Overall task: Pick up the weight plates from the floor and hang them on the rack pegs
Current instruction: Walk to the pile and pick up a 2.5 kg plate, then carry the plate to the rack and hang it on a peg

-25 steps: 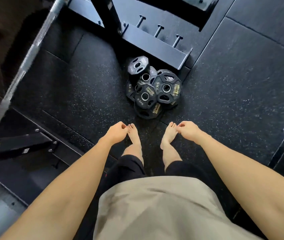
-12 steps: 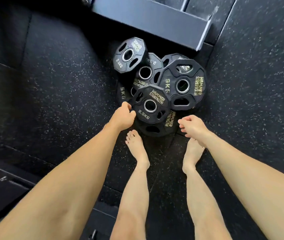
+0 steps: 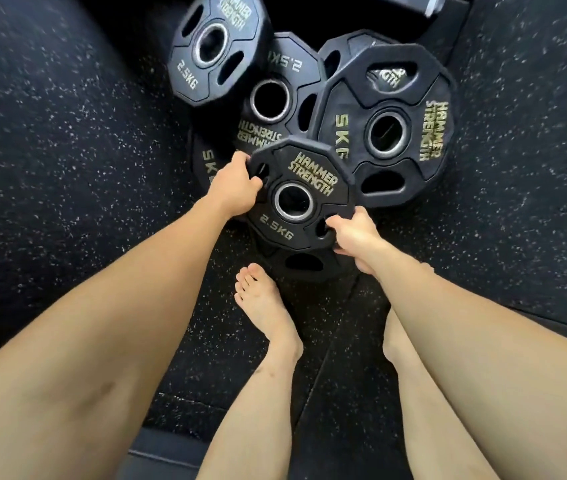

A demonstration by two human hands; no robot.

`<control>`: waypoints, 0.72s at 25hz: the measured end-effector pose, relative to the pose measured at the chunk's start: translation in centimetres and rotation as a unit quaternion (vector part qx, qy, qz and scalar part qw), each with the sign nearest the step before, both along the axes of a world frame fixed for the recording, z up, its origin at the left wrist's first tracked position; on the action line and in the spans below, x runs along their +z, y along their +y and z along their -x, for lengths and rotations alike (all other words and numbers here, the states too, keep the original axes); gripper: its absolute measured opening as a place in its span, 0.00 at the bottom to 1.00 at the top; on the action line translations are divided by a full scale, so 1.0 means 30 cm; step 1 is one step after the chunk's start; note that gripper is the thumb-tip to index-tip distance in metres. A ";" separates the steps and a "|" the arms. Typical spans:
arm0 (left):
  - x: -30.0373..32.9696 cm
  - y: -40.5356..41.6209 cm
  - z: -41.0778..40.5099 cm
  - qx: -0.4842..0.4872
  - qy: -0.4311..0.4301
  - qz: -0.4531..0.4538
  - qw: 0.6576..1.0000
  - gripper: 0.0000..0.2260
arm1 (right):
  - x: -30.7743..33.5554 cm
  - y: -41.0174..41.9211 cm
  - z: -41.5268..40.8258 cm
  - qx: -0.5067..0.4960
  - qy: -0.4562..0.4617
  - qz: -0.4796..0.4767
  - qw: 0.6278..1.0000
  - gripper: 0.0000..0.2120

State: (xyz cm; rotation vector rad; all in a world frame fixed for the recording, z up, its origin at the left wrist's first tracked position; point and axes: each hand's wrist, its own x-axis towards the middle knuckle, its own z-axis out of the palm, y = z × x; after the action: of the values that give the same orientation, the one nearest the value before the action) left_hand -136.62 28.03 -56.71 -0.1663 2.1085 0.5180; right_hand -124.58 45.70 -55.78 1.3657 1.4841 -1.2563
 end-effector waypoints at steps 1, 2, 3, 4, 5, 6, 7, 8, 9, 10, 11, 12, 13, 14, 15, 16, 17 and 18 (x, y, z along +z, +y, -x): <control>0.013 -0.005 0.000 0.016 -0.019 -0.019 1.000 0.14 | 0.015 0.005 0.001 -0.002 0.007 -0.005 1.000 0.23; 0.029 -0.014 -0.014 0.036 -0.028 -0.040 0.998 0.11 | 0.039 0.009 -0.001 -0.004 0.014 -0.006 1.000 0.24; 0.056 -0.016 -0.028 0.060 -0.030 -0.062 0.996 0.09 | 0.066 0.014 0.002 -0.012 0.021 -0.010 1.000 0.25; 0.091 -0.013 -0.047 0.094 -0.029 -0.080 0.992 0.08 | 0.104 0.023 0.004 -0.027 0.030 -0.013 0.999 0.23; 0.157 -0.004 -0.065 0.131 -0.028 -0.095 0.986 0.08 | 0.167 0.034 0.011 -0.047 0.042 -0.014 0.998 0.20; 0.225 0.007 -0.077 0.168 -0.023 -0.114 0.979 0.07 | 0.239 0.046 0.022 -0.065 0.053 -0.013 0.996 0.18; 0.313 0.019 -0.079 0.202 -0.027 -0.129 0.970 0.06 | 0.327 0.057 0.034 -0.073 0.066 -0.014 0.995 0.16; 0.409 0.029 -0.074 0.232 -0.029 -0.149 0.961 0.05 | 0.424 0.068 0.050 -0.071 0.083 -0.017 0.994 0.15; 0.535 0.040 -0.064 0.252 -0.027 -0.161 0.954 0.05 | 0.534 0.077 0.065 -0.066 0.107 -0.026 0.992 0.14; 0.646 0.042 -0.056 0.271 -0.020 -0.179 0.946 0.05 | 0.649 0.085 0.079 -0.064 0.135 -0.033 0.988 0.14; 0.751 0.048 -0.048 0.293 -0.012 -0.185 0.938 0.04 | 0.758 0.089 0.090 -0.064 0.165 -0.039 0.983 0.14; 0.847 0.053 -0.037 0.305 -0.008 -0.186 0.934 0.04 | 0.868 0.093 0.100 -0.071 0.197 -0.038 0.977 0.15; 1.005 0.062 -0.026 0.317 0.011 -0.202 0.927 0.03 | 0.999 0.098 0.113 -0.075 0.226 -0.037 0.971 0.15; 1.143 0.053 -0.029 0.336 0.045 -0.241 0.909 0.04 | 1.133 0.096 0.123 -0.081 0.253 -0.033 0.964 0.15; 1.267 0.050 -0.034 0.358 0.081 -0.262 0.893 0.04 | 1.265 0.096 0.130 -0.086 0.280 -0.026 0.956 0.12; 1.448 0.021 -0.035 0.382 0.096 -0.271 0.878 0.03 | 1.400 0.094 0.139 -0.091 0.313 -0.020 0.945 0.09; 1.548 0.035 -0.009 0.401 0.134 -0.286 0.860 0.04 | 1.524 0.093 0.147 -0.088 0.346 -0.020 0.934 0.08; 1.465 -0.001 -0.015 0.409 0.120 -0.270 0.864 0.10 | 1.649 0.088 0.152 -0.089 0.377 -0.013 0.922 0.07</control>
State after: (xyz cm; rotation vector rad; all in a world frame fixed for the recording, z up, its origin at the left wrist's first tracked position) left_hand -136.19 28.01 -12.75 -0.7118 1.9582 1.6821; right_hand -129.15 48.36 -6.32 1.0887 1.9018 -2.0362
